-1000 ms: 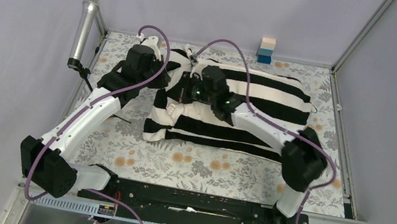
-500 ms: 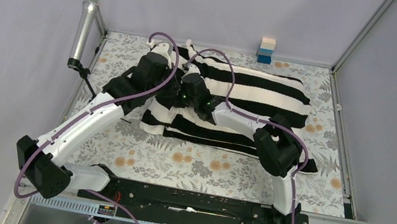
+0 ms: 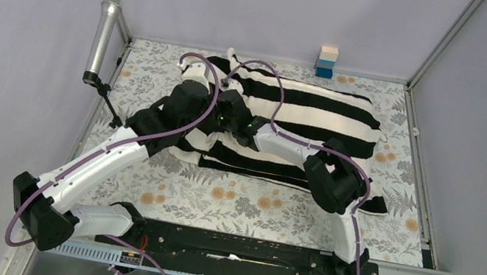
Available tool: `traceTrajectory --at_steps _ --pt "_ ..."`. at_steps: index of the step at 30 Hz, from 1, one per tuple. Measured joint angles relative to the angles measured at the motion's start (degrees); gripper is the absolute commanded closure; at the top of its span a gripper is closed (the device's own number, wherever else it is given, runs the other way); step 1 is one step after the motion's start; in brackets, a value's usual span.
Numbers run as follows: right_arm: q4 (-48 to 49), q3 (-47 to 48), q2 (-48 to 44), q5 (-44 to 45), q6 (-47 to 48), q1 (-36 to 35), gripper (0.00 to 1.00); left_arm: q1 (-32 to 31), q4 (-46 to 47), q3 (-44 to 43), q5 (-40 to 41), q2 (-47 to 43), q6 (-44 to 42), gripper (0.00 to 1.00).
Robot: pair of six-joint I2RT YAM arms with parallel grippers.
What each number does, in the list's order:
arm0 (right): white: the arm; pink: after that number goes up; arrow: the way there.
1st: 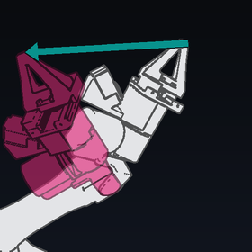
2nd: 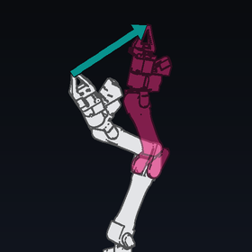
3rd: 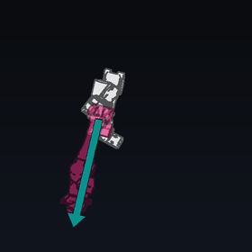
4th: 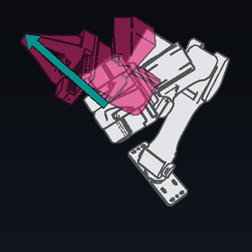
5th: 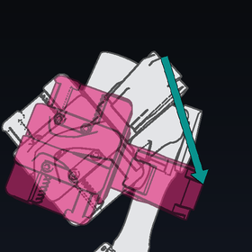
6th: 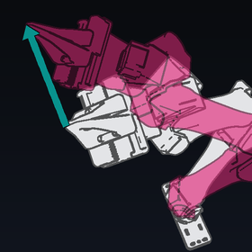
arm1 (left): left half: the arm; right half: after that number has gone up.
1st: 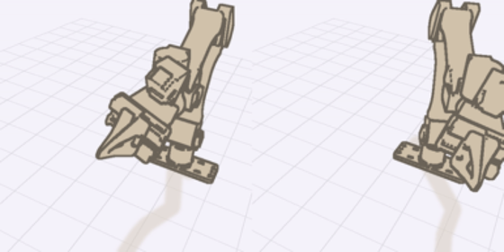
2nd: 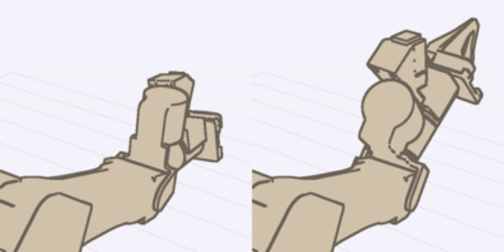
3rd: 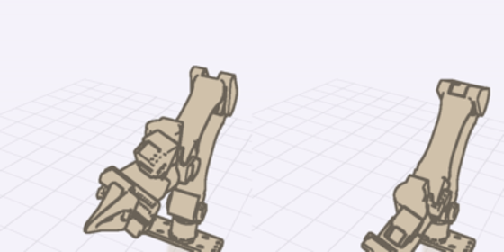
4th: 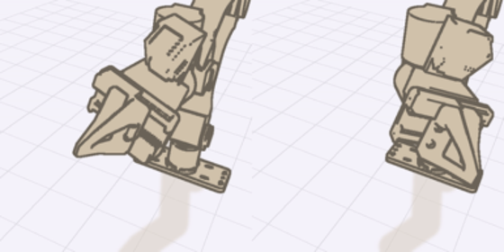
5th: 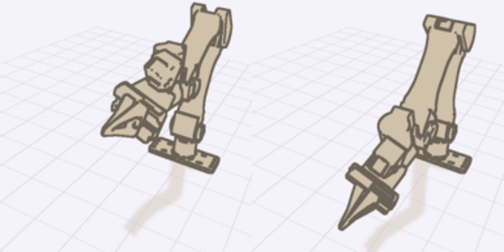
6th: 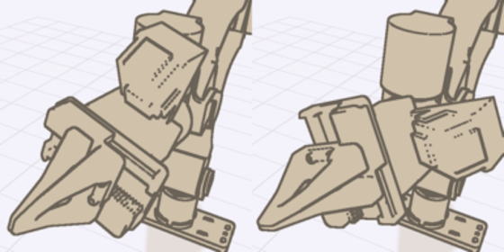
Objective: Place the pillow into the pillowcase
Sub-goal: Stuff the pillow into the pillowcase.
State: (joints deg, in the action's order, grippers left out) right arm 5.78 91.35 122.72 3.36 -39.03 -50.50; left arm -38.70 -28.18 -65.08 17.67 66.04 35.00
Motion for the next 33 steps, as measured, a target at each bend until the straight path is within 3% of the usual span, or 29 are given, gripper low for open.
traceTrajectory --at_steps 7,13,15,24,33 --pt "9.5 -11.3 -8.6 -9.0 -1.2 2.0 0.79 -1.3 1.7 1.2 -0.6 -4.2 0.3 1.00" --pt "10.0 -14.0 -15.4 -12.1 -3.5 2.9 0.60 3.7 9.2 5.0 -7.5 -8.3 3.8 1.00" --pt "9.9 -14.6 -17.5 -12.1 -4.8 3.1 0.58 4.8 12.1 6.2 -9.9 -8.9 5.0 1.00" --pt "3.3 -14.7 -23.7 -4.4 -4.2 2.9 0.51 12.8 19.5 8.2 -21.1 -9.4 10.1 1.00" --pt "-1.7 -14.7 -28.5 0.7 1.3 1.2 0.31 16.5 24.6 10.4 -28.9 -9.3 13.5 1.00"
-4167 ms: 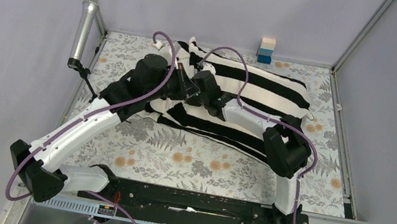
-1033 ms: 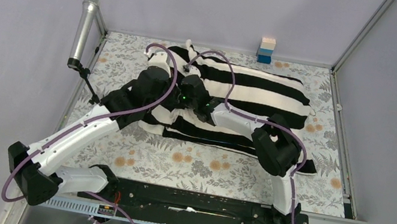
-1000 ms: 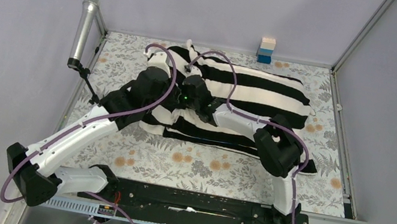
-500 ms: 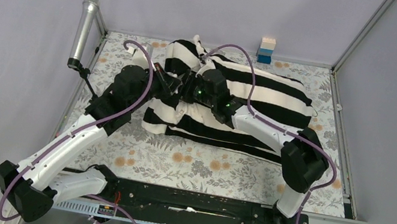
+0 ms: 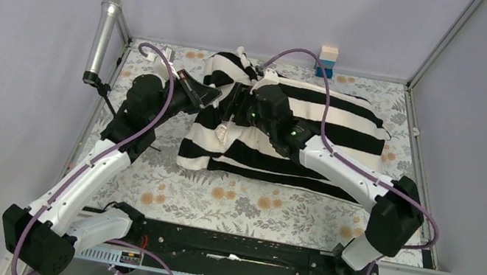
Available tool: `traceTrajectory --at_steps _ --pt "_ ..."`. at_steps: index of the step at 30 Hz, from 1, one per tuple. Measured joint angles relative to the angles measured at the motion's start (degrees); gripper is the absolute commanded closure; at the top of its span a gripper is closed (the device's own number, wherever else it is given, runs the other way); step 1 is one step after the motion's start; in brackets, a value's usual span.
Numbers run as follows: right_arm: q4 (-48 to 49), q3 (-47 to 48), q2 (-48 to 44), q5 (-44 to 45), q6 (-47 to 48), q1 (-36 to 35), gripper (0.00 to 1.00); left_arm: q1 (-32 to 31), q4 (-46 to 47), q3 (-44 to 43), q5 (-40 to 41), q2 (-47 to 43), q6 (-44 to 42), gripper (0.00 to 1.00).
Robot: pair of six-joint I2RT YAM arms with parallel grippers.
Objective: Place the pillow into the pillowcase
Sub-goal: Stuff the pillow into the pillowcase.
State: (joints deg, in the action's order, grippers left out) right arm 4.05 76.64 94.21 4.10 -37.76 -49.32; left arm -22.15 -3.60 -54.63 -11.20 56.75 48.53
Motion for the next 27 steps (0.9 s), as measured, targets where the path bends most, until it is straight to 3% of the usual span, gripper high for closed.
traceTrajectory --at_steps 4,9,11,20,27 --pt "-1.9 0.0 -2.8 0.4 0.8 0.0 0.33 0.6 2.0 2.0 -1.5 0.0 1.0 1.00" --pt "-2.4 0.0 -4.7 2.3 0.8 0.4 0.55 1.1 2.5 3.3 -2.3 -0.5 1.0 1.00" --pt "-2.8 0.0 -5.2 3.0 0.9 0.5 0.58 1.2 2.8 3.5 -2.8 -0.8 1.1 1.00" --pt "-11.1 2.1 -6.9 11.5 6.4 -2.7 0.36 0.9 7.6 4.2 -10.4 2.1 1.7 1.00" --pt "-15.6 2.1 -10.8 14.2 9.6 -4.3 0.37 -1.2 11.8 7.0 -13.6 10.3 1.4 0.97"
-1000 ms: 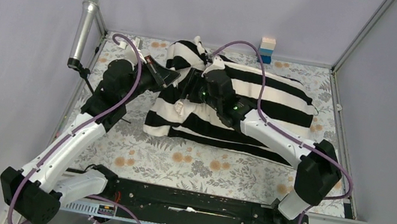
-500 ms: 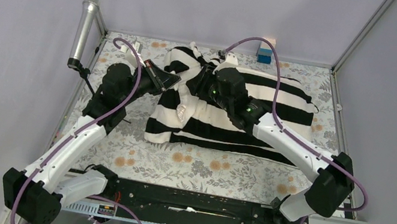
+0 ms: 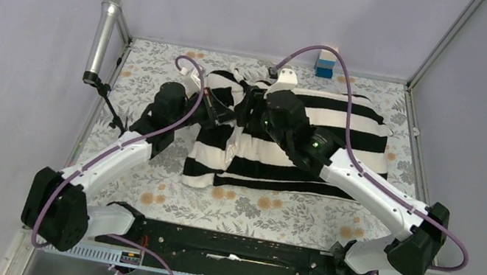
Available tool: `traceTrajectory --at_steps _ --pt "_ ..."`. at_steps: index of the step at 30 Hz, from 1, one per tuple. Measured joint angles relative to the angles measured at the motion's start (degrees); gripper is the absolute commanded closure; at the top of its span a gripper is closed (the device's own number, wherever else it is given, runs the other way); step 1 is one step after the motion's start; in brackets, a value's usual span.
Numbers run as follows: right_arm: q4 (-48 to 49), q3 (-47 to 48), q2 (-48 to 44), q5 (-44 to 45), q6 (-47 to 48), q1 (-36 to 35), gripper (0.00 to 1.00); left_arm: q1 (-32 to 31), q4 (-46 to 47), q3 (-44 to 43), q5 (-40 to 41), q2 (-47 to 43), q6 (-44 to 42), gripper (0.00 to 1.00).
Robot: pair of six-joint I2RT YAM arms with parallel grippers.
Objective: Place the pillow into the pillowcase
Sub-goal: Stuff the pillow into the pillowcase.
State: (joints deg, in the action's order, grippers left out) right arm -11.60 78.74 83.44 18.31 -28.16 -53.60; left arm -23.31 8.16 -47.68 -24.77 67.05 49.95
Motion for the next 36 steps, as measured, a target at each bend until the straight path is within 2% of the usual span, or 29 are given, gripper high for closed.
traceTrajectory --at_steps 3,5,6,9,12,19,23,25,26,28,29,30,33,36 --pt "-0.4 0.1 -2.1 2.1 0.8 0.0 0.39 -0.2 1.6 3.3 -1.6 2.7 0.1 0.84" --pt "-1.5 0.7 -2.4 3.5 1.5 0.0 0.39 -0.3 1.8 4.2 -2.9 4.0 0.2 0.67" --pt "-2.1 1.1 -2.2 3.9 1.9 0.0 0.40 -0.5 1.8 4.2 -3.5 4.3 0.0 0.62" --pt "-4.5 3.4 0.6 5.1 3.1 0.0 0.43 -1.4 -0.3 3.4 -4.0 3.5 -1.5 0.51" --pt "-6.6 5.9 5.4 5.6 4.2 0.0 0.45 -1.8 -7.4 0.7 -2.4 0.7 -3.8 0.48" --pt "-11.6 11.5 15.5 8.3 6.2 0.0 0.57 -2.0 -25.6 -4.2 9.2 -11.7 -8.5 0.48" --pt "-13.3 12.4 17.1 9.3 6.7 -0.1 0.72 -2.2 -30.7 -8.0 17.4 -12.3 -9.4 0.50" --pt "-13.5 12.5 17.1 9.7 7.0 -0.1 0.75 -2.2 -32.6 -10.2 21.5 -10.6 -9.7 0.46" --pt "-13.6 12.7 17.1 9.7 7.0 -0.1 0.68 -2.1 -32.9 -11.3 23.3 -9.2 -10.0 0.44" --pt "-13.9 13.2 17.1 9.7 7.0 -0.1 0.48 -1.8 -33.3 -13.9 25.6 -5.2 -10.9 0.43" --pt "-13.8 13.3 17.1 9.7 7.0 -0.1 0.41 -1.7 -33.0 -14.8 26.2 -2.9 -11.3 0.44" --pt "-13.8 13.4 17.0 9.5 7.3 -0.1 0.38 -1.6 -32.5 -15.3 26.6 -1.2 -11.7 0.48" --pt "-14.1 13.6 17.1 9.0 7.9 -0.1 0.36 -1.5 -32.3 -16.3 27.7 3.8 -12.8 0.68" --pt "-16.1 17.0 18.3 9.0 8.3 -0.1 0.36 -1.5 -32.4 -18.3 28.3 8.8 -14.4 0.75"
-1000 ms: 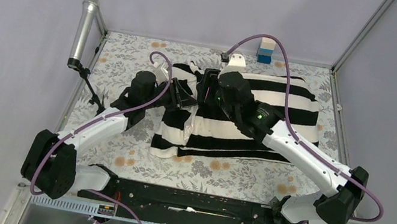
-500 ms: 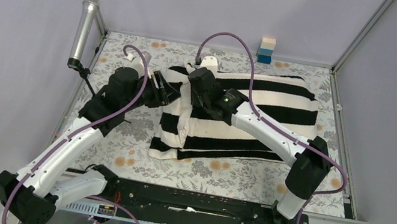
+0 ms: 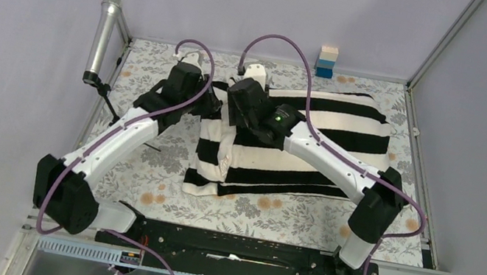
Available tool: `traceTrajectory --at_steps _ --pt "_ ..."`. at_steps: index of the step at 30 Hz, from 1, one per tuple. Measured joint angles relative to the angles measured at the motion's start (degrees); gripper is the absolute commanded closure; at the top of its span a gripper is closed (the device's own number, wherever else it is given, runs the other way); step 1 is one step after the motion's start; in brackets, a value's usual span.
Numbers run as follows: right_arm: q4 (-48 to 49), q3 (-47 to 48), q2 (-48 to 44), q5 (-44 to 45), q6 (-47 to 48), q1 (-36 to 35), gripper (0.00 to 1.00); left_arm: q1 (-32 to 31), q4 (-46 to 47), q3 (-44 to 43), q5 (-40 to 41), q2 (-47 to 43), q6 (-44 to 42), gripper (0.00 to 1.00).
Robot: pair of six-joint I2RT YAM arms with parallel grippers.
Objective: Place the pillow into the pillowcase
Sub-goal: Stuff the pillow into the pillowcase.
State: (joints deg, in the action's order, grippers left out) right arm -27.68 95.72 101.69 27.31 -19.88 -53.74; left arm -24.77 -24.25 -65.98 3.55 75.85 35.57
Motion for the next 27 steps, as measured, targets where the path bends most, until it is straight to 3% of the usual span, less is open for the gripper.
traceTrajectory --at_steps 3,10,13,14,15,17,21,27 --pt "-0.4 3.5 2.1 0.2 0.2 0.0 0.37 0.0 -0.1 -1.0 -0.3 2.7 -1.2 1.00" --pt "-1.6 3.8 5.4 -0.2 0.1 0.0 0.23 0.0 -3.5 -6.5 -1.9 3.0 -4.2 1.00" --pt "-1.4 2.6 5.9 -1.1 -0.3 0.4 0.29 0.0 -5.3 -8.5 -2.5 2.1 -5.3 0.82" --pt "-1.0 1.8 5.9 -1.5 -0.6 0.7 0.36 0.0 -5.8 -8.6 -2.4 1.7 -5.7 0.70" --pt "-0.5 1.2 5.9 -1.8 -0.9 0.8 0.49 0.0 -6.1 -8.6 -2.3 1.3 -5.8 0.62" --pt "1.4 -0.7 5.8 -2.9 -1.3 1.2 0.63 0.0 -6.5 -8.4 -2.3 0.6 -6.1 0.53" --pt "5.4 -4.7 4.6 -6.5 -3.5 2.7 0.76 -0.5 -6.7 -6.2 -2.6 -0.5 -6.2 0.50" --pt "10.3 -8.8 2.0 -12.6 -6.8 5.7 0.82 -4.5 -8.1 -4.0 1.0 -0.5 -6.4 0.52"
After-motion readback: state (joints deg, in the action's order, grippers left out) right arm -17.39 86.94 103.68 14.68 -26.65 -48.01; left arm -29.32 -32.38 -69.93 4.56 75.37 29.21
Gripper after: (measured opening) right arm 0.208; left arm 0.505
